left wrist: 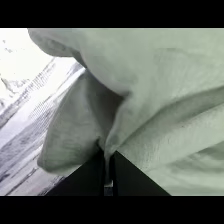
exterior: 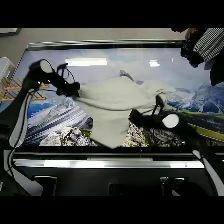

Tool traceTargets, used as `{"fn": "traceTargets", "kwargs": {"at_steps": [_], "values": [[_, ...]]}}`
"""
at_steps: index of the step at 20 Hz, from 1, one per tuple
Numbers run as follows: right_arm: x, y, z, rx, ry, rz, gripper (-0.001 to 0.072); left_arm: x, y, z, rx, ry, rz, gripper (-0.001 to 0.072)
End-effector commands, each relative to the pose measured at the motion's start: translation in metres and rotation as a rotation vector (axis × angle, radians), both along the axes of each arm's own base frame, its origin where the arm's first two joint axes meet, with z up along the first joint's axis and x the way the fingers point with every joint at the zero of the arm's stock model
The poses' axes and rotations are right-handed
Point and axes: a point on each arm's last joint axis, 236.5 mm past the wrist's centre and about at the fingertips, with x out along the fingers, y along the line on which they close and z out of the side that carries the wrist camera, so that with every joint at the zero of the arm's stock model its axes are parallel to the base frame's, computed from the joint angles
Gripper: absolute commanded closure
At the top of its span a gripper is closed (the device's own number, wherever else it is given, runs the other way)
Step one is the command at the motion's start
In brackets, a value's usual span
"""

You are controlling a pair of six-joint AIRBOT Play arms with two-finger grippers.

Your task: Fold the clothes and pants, and hang the long-sleeved shirts on hangers.

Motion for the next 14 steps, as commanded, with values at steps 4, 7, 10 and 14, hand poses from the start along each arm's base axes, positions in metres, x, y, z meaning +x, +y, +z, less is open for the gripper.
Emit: {"fn": "traceTargets", "kwargs": {"at_steps": [4,7,10,14], "values": [[-0.015,-0.05,0.257,-0.193,-0.584,0.09,0.068,-0.023,0.022,0.225,-0.042,-0.496,0.037,0.0685],[-0.072,-0.058,0.362,-0.186,-0.839,0.087,0.068,-0.089,0.027,0.31,-0.072,-0.667,0.058,0.0685],[-0.119,-0.068,0.427,-0.156,-1.007,0.048,0.0681,-0.148,0.044,0.37,-0.075,-0.812,0.129,0.0685],[-0.12,-0.08,0.443,-0.141,-1.016,-0.021,0.0681,-0.188,0.081,0.406,-0.024,-0.913,0.288,0.0685]]}}
